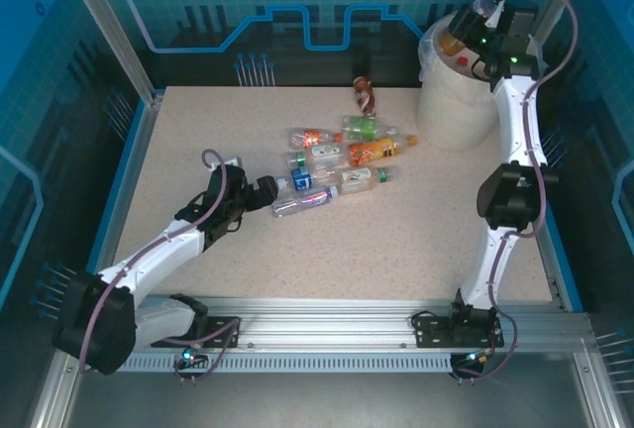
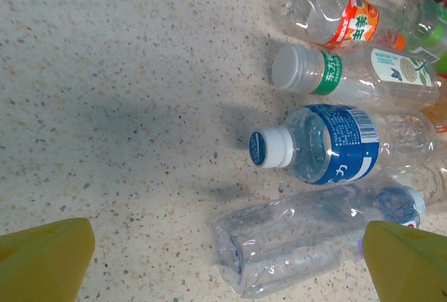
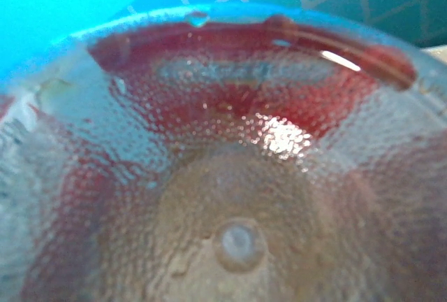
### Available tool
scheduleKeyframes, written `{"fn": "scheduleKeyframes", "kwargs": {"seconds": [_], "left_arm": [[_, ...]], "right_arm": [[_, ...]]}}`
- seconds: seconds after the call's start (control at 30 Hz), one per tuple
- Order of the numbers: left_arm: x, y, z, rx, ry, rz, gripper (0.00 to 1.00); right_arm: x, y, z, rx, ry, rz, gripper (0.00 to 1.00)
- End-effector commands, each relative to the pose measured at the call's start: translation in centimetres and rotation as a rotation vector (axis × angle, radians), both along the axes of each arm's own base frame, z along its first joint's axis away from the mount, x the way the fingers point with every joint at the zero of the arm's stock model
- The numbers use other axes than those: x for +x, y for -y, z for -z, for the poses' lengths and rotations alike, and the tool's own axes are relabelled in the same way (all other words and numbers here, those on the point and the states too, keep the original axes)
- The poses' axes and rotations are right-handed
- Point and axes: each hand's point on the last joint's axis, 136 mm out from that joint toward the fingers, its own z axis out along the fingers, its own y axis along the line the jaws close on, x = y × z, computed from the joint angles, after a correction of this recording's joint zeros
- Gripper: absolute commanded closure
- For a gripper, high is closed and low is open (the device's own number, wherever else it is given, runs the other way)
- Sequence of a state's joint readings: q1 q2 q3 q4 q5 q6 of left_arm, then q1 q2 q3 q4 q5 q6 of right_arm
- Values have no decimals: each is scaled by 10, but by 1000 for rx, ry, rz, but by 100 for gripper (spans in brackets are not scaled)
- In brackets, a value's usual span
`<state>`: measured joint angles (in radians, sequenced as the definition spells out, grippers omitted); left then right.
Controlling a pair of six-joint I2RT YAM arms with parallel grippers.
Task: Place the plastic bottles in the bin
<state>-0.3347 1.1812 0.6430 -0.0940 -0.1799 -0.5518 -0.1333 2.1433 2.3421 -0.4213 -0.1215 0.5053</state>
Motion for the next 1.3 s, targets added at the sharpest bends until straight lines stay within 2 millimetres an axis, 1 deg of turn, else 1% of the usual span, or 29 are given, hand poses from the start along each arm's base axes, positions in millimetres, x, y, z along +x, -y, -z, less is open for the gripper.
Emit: {"fn": "scheduleKeyframes", "kwargs": {"seconds": [0.0, 0.17, 0.3, 0.4, 0.6, 0.8, 1.03, 1.17, 1.27], "left_arm": [[8, 15, -8, -94, -20, 64, 1], [13, 21, -1, -113, -59, 96, 1], [15, 26, 0, -120, -62, 134, 1], [16, 29, -1, -122, -56, 154, 1], [18, 35, -6, -137, -32, 196, 1], [21, 42, -1, -153, -48, 223, 1], [33, 52, 4, -177, -66, 265, 1], [42, 59, 10, -191, -75, 291, 1], [47, 67, 12, -221, -75, 329, 1]], "right_arm": [[1, -15, 18, -82, -78, -33, 31], [4, -27, 28, -157, -102, -37, 30], [3, -33, 27, -193, -110, -35, 25], [0, -37, 22, -187, -106, -47, 20], [-9, -41, 7, -165, -86, -59, 13], [-18, -42, -7, -156, -71, -61, 5], [-40, -50, -26, -148, -50, -94, 0], [-59, -63, -42, -153, -4, -161, 0], [-77, -67, -52, -166, 26, -188, 0]]}}
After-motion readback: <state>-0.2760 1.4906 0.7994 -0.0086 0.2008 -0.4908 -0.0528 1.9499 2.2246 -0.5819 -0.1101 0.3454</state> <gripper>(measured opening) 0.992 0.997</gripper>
